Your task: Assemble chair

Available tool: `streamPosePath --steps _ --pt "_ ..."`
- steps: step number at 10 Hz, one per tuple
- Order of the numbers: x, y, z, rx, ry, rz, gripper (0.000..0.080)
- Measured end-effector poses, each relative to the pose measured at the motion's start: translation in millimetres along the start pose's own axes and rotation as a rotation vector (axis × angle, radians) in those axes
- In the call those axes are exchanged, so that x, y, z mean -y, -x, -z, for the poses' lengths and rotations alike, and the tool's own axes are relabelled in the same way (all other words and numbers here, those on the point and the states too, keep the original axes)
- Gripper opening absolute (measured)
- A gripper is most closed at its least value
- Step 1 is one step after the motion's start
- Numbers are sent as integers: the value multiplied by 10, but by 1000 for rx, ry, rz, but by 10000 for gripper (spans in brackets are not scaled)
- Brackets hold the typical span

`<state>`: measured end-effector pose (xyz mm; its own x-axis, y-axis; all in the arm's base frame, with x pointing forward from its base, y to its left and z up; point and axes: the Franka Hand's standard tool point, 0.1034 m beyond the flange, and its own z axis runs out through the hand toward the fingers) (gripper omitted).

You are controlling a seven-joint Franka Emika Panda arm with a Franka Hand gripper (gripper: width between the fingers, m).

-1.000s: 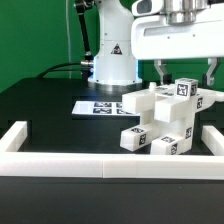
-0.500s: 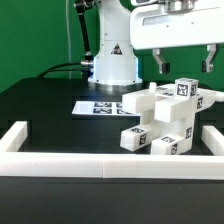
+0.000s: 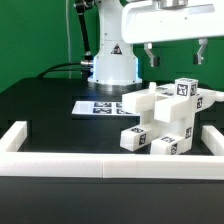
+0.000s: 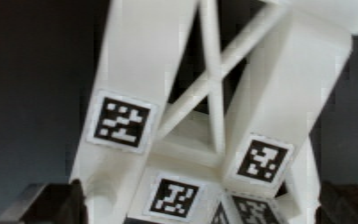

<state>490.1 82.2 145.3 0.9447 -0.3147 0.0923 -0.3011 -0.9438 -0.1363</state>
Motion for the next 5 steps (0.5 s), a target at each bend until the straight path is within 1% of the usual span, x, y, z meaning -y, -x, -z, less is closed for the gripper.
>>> streamPosePath --steps 1,5 --pt "-17 -3 24 6 0 77 649" --pt "-21 18 -6 11 2 47 649"
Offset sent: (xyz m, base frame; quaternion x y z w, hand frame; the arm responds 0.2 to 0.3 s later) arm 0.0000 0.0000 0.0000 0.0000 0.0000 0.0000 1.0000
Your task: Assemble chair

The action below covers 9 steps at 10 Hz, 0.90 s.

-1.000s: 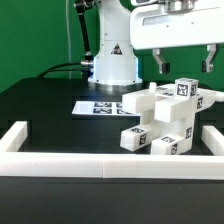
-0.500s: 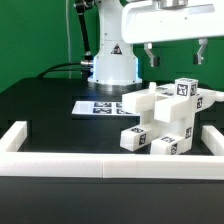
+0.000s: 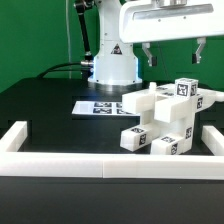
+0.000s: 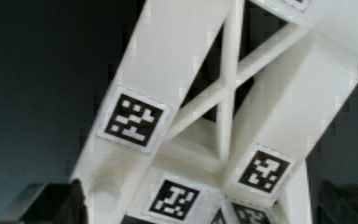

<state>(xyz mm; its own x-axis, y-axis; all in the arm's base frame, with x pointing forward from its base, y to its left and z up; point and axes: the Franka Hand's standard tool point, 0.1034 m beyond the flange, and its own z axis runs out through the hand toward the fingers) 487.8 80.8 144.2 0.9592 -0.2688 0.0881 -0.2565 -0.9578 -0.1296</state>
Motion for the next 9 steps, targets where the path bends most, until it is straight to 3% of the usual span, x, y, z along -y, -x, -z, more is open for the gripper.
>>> streamPosePath --steps 2,3,6,9 --pt "25 266 -69 18 11 8 649" --pt "64 309 -79 25 27 16 649" --pt "46 313 -74 22 26 20 649" --pt "18 676 -88 39 36 54 649"
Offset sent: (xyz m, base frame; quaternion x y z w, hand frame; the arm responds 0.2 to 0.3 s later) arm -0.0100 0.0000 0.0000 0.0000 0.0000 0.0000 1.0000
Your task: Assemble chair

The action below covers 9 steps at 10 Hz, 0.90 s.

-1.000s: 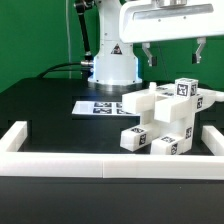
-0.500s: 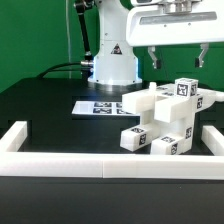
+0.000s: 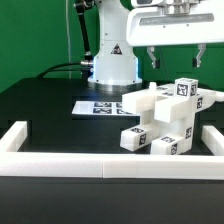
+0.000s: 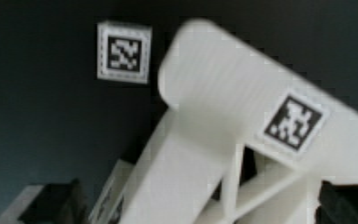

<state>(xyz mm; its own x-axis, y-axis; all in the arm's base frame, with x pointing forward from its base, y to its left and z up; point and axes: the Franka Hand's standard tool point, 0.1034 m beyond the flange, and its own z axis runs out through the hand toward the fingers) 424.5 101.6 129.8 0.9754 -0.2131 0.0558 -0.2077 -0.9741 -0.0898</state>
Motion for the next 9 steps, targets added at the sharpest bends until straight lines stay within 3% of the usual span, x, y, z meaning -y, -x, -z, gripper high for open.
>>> streamPosePath --steps 3,5,7,9 --pt "-17 283 23 14 5 0 649" --pt "-58 363 9 22 5 19 649" --pt "-112 332 -37 20 -1 104 649" --pt "-215 309 -180 32 -10 128 649"
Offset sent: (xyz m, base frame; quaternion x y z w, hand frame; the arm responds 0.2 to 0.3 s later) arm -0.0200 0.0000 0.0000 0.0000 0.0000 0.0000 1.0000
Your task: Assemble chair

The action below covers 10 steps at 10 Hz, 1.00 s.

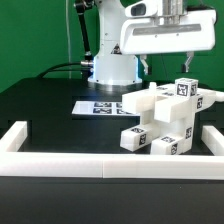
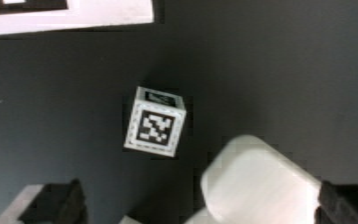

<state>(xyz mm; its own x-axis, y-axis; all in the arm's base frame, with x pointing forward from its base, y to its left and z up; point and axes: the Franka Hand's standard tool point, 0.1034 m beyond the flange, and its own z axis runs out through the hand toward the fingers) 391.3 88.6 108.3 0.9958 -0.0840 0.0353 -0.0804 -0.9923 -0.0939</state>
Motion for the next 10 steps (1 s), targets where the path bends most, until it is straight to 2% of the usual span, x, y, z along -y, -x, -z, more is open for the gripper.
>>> streamPosePath --steps 4,10 --pt "-92 -22 -287 -5 22 20 649" --pt "-110 8 -263 -6 19 15 649"
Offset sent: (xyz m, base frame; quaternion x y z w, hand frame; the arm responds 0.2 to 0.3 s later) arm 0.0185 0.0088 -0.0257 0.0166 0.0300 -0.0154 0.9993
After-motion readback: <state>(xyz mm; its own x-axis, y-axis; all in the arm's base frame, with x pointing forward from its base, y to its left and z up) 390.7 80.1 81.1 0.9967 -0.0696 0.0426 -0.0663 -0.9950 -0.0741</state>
